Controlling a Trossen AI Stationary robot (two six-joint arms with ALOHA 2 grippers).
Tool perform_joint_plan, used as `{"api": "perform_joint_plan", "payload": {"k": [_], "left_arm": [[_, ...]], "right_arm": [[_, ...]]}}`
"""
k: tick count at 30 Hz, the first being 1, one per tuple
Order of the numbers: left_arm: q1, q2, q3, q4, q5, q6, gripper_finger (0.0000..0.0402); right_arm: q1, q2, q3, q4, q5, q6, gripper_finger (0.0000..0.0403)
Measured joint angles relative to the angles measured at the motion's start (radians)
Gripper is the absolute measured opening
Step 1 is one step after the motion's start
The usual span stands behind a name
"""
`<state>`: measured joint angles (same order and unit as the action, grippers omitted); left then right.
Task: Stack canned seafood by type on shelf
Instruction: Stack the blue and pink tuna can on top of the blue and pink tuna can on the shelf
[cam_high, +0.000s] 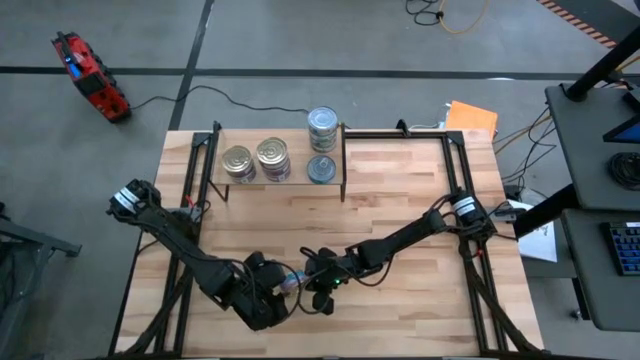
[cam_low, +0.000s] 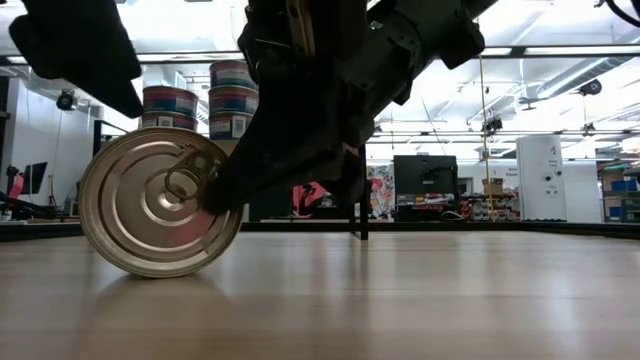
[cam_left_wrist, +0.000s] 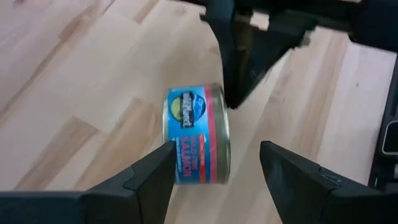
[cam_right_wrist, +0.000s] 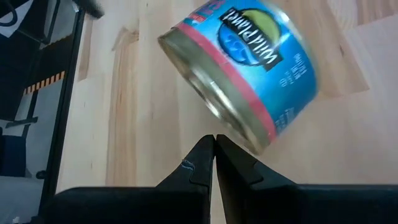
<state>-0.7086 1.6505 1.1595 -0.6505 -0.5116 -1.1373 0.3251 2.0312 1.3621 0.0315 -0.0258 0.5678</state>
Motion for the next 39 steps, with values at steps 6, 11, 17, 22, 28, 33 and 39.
{"api": "perform_joint_plan", "payload": {"k": [6,11,17,22,28,33,39], "left_arm": [[0.002,0.004,-0.011,-0.003,0.043,0.002,0.0267],[0.004,0.005,-0.006,0.002,0.023,0.024,0.0305],[0.004,0.005,-0.008,-0.001,0.023,0.064,0.0317],[0.017,0.021,-0.010,-0.002,-0.014,0.083,0.0317],[0.026,0.067,-0.018,0.002,0.005,0.082,0.0317],[0.033,0.078,-0.027,0.034,0.005,0.090,0.0311],[0.064,0.094,-0.089,0.193,0.041,0.090,0.0294]], "right_arm": [[-0.005,0.000,0.000,0.003,0.001,0.000,0.0009],[-0.005,0.000,0.000,0.003,0.001,0.000,0.0009],[-0.005,0.000,0.000,0.003,0.001,0.000,0.0009],[-0.007,0.000,0.000,0.003,0.001,0.000,0.0009],[-0.008,0.000,0.000,0.001,0.001,0.000,0.0009],[-0.008,0.000,-0.003,0.000,0.001,-0.002,0.0009],[-0.008,0.000,-0.003,-0.008,0.001,-0.003,0.0009]]}}
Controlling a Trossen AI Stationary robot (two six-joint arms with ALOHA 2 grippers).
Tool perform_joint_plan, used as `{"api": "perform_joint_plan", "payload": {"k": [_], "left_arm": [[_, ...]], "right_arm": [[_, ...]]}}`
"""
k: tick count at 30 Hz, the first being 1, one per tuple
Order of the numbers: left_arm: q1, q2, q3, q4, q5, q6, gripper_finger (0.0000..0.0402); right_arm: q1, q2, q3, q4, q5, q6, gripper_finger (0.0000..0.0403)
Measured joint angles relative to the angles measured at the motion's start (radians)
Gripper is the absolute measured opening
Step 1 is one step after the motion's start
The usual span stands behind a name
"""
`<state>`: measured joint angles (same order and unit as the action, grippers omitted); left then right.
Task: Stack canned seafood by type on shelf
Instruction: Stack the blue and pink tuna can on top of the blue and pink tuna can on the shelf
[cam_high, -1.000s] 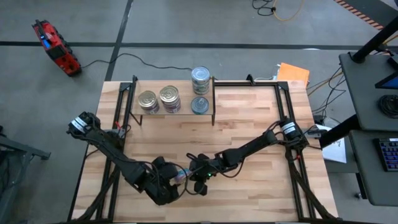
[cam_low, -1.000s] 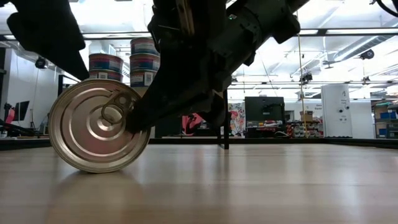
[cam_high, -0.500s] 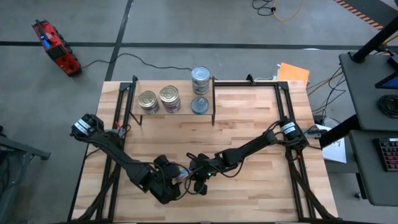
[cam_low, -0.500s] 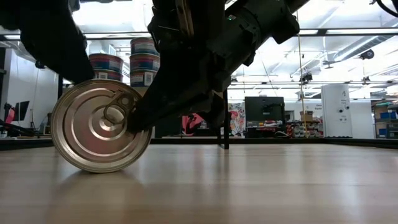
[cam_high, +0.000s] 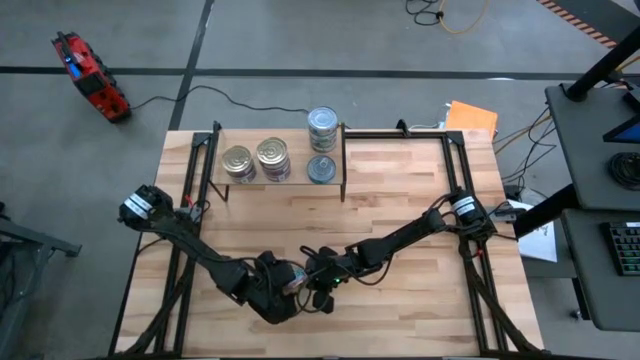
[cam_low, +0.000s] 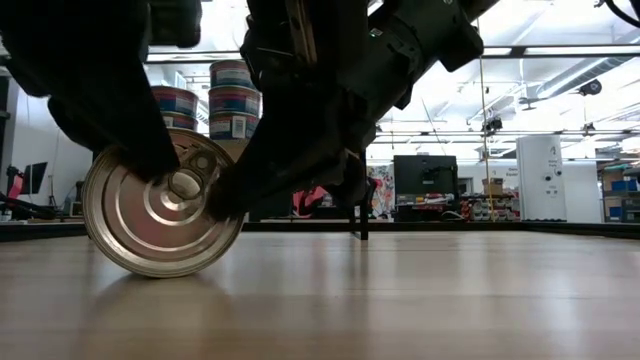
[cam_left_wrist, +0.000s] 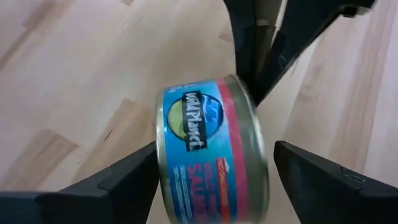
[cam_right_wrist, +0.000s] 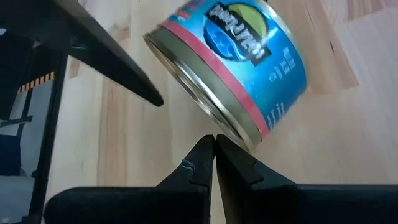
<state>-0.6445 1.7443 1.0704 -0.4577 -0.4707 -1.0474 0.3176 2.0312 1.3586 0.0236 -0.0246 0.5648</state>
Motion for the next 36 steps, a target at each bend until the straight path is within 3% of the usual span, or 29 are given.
{"api": "perform_joint_plan", "payload": {"k": [4,10,15,20,36], "left_arm": [[0.001,-0.001,-0.007,0.014,-0.008,-0.008,0.0269],[0.005,-0.001,-0.007,0.014,-0.008,-0.008,0.0177],[0.008,-0.003,-0.007,0.015,0.006,-0.032,0.0177],[0.006,-0.049,-0.007,-0.029,0.003,-0.084,0.0177],[0.134,-0.530,-0.006,-0.165,-0.188,-0.008,0.0177]], "right_arm": [[0.000,0.000,0.000,-0.020,-0.001,0.000,0.0009],[0.001,0.000,0.000,-0.020,-0.005,0.000,0.0009],[0.000,-0.003,0.000,-0.025,-0.003,-0.014,0.0009],[-0.002,-0.058,-0.001,-0.135,0.000,-0.038,0.0009],[-0.031,-0.231,-0.002,-0.385,0.079,-0.096,0.0009]]}}
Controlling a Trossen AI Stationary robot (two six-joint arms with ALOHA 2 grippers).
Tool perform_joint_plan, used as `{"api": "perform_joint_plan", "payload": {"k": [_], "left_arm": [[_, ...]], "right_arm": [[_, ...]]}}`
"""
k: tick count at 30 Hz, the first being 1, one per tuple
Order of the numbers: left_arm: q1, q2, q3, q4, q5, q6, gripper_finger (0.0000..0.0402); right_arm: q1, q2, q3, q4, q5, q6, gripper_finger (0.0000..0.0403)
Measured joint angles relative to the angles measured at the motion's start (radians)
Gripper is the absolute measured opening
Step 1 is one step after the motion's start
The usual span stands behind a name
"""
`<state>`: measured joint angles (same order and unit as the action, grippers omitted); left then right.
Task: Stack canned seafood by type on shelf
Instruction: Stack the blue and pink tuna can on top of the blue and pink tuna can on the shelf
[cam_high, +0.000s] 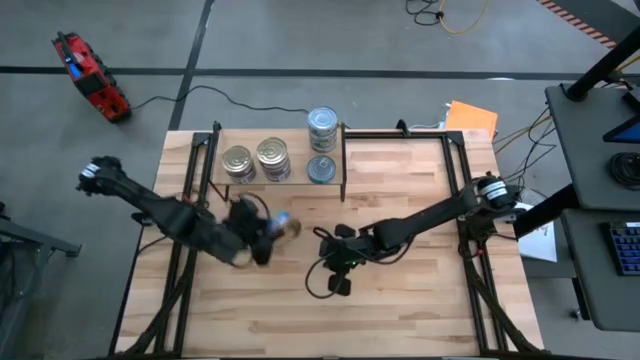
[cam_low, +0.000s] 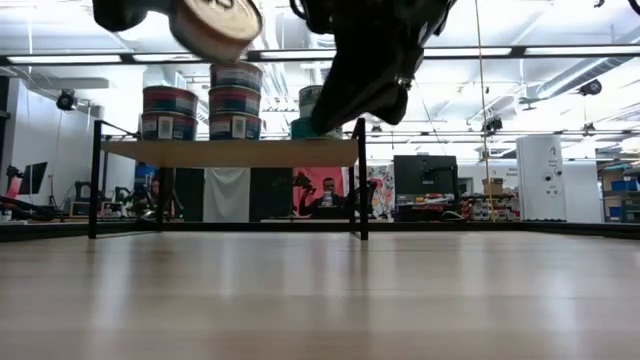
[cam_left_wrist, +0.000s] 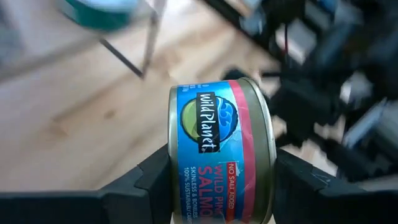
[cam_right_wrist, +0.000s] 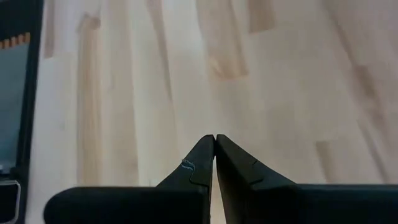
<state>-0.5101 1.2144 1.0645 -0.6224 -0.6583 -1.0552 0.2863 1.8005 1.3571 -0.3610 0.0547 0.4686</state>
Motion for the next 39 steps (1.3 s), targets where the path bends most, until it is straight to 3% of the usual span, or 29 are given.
{"api": "perform_joint_plan", "payload": {"k": [8,16,23,29,39], "left_arm": [[0.135,-0.254,0.000,-0.036,-0.053,-0.212,0.0177],[0.283,-0.427,0.018,-0.040,-0.093,-0.237,0.0177],[0.353,-0.478,0.040,-0.113,-0.244,-0.281,0.0177],[0.404,-0.484,0.039,-0.319,-0.223,-0.454,0.0177],[0.413,-0.483,0.038,-0.512,-0.212,-0.611,0.0177]], "right_arm": [[-0.052,-0.074,-0.002,-0.112,0.053,-0.030,0.0009],[-0.082,-0.093,-0.004,-0.131,0.052,-0.089,0.0009],[-0.085,-0.092,-0.005,-0.133,0.047,-0.167,0.0009],[-0.106,-0.091,-0.005,-0.133,0.023,-0.218,0.0009],[-0.117,-0.091,-0.005,-0.132,-0.006,-0.243,0.0009]]}}
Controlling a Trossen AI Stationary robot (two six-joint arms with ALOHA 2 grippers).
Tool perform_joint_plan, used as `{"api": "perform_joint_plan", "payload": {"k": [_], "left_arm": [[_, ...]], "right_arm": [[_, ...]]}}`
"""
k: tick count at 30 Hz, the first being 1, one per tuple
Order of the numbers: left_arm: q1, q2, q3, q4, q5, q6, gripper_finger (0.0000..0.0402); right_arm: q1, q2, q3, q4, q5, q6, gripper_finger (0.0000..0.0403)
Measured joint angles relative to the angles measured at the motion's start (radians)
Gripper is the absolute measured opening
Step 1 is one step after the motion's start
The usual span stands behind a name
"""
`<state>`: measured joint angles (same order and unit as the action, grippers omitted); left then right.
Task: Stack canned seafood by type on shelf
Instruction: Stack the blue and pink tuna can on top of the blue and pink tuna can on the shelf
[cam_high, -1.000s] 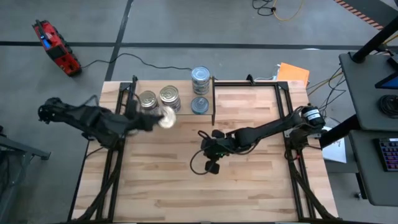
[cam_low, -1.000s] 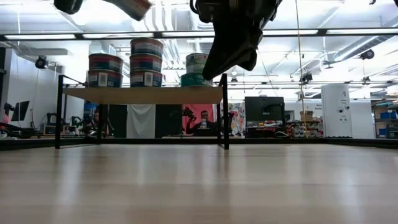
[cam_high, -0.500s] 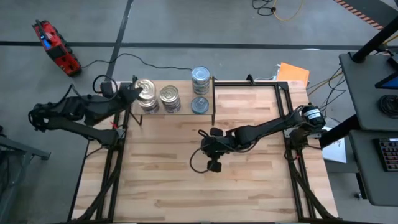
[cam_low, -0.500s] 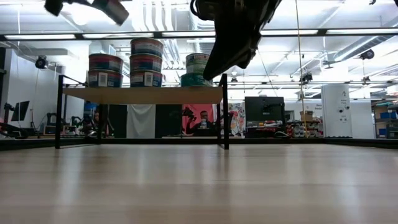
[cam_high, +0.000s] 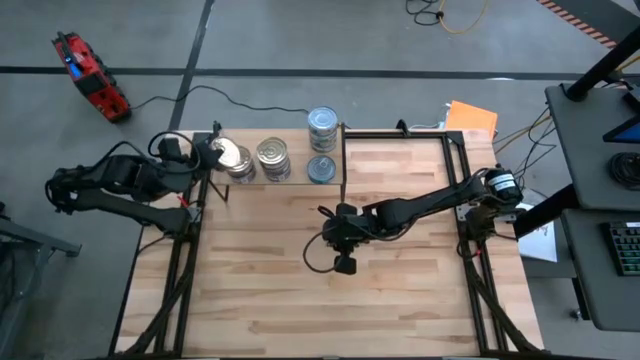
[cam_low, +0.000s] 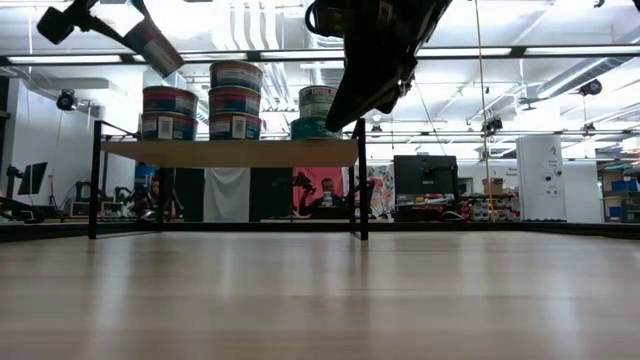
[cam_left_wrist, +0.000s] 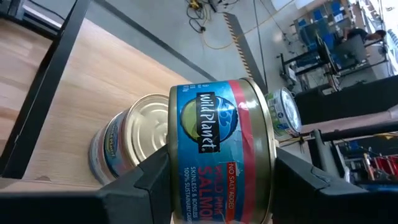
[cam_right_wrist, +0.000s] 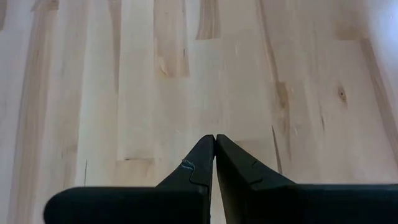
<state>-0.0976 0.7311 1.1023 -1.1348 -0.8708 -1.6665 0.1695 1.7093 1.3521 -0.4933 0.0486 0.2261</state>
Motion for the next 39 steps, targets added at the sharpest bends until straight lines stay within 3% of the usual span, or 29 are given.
{"api": "perform_joint_plan", "payload": {"k": [19,24,39], "left_arm": [[0.069,0.044,-0.001,0.012,0.004,-0.001,0.0177],[0.098,0.030,0.000,0.097,0.052,0.086,0.0177],[0.272,-0.024,0.142,0.090,0.187,0.308,0.0177]], "right_arm": [[0.000,0.001,0.000,0.004,0.001,0.001,0.0009],[0.000,0.001,0.000,0.004,0.001,0.002,0.0009],[0.000,0.003,-0.001,0.014,-0.004,0.012,0.0009]]}}
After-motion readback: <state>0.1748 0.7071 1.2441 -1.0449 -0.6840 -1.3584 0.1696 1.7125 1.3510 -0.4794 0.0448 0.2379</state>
